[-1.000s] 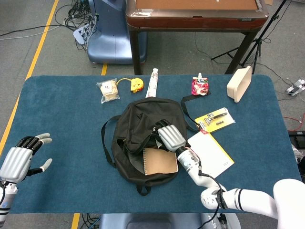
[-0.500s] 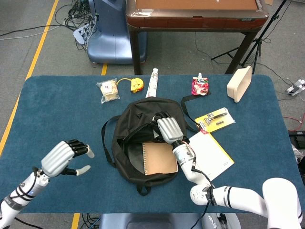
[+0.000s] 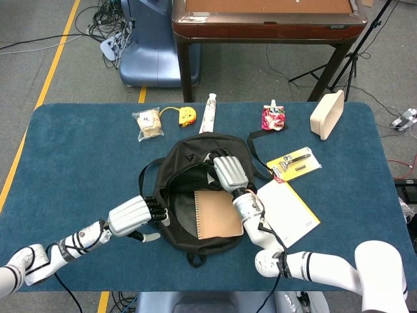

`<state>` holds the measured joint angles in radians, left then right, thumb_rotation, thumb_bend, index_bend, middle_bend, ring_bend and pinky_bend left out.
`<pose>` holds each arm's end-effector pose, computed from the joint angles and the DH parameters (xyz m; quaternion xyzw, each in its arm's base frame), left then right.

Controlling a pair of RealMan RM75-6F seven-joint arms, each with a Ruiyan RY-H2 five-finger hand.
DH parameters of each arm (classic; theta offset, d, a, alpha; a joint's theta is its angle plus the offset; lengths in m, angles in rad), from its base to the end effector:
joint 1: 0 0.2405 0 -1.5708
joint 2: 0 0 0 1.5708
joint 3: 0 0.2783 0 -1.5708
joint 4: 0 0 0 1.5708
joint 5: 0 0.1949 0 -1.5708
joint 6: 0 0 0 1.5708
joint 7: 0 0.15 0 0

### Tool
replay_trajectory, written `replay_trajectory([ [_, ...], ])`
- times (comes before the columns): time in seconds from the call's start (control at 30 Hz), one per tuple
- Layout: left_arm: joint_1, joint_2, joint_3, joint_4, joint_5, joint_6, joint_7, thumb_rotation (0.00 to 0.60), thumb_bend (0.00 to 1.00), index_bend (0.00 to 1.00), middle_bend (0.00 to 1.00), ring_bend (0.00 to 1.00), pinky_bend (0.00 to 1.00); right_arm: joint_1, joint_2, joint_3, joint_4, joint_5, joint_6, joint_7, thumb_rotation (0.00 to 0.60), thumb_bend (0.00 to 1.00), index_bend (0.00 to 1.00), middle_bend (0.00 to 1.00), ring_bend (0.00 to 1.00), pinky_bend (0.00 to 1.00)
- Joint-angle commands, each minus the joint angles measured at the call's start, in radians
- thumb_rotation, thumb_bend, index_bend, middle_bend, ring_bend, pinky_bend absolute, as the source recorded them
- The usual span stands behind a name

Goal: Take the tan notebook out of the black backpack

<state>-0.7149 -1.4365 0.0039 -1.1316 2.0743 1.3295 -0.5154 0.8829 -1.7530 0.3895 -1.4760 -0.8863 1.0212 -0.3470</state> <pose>-0.1753 0.3198 0.0453 -0.8264 -0.2149 -0.4971 0.1541 -0.0680 -0.3853 -0.0327 0.6450 -0.4764 0.4739 0.3638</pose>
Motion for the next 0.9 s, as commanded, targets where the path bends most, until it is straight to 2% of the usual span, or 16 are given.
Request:
replay_trajectory([
  [0.03,-0.055,-0.076,0.027,0.098,0.007,-0.026,-0.015,0.6,0.25,0.42,0.46,0.42,0.43,0.0,0.002,0.002,-0.004,0.005,0.0,0.007,0.6,0.82,0.74,0.37,0.17,0.14],
  [0.4,-0.136,-0.255,0.079,0.384,0.019,-0.003,0.031,0.6,0.25,0.26,0.25,0.25,0.32,0.007,0.008,-0.007,-0.019,0.011,0.0,0.011,0.6,0.82,0.74,0.37,0.17,0.14],
  [0.63,-0.158,-0.37,0.101,0.591,0.011,0.073,0.069,0.6,0.25,0.22,0.22,0.24,0.31,0.008,0.015,-0.012,-0.023,0.022,-0.004,0.011,0.6,0.82,0.74,0.36,0.17,0.14],
  [0.9,-0.176,-0.459,0.143,0.728,-0.006,0.108,0.046,0.6,0.25,0.2,0.21,0.24,0.31,0.015,0.016,-0.014,-0.016,0.033,-0.012,0.015,0.6,0.82,0.74,0.36,0.17,0.14],
])
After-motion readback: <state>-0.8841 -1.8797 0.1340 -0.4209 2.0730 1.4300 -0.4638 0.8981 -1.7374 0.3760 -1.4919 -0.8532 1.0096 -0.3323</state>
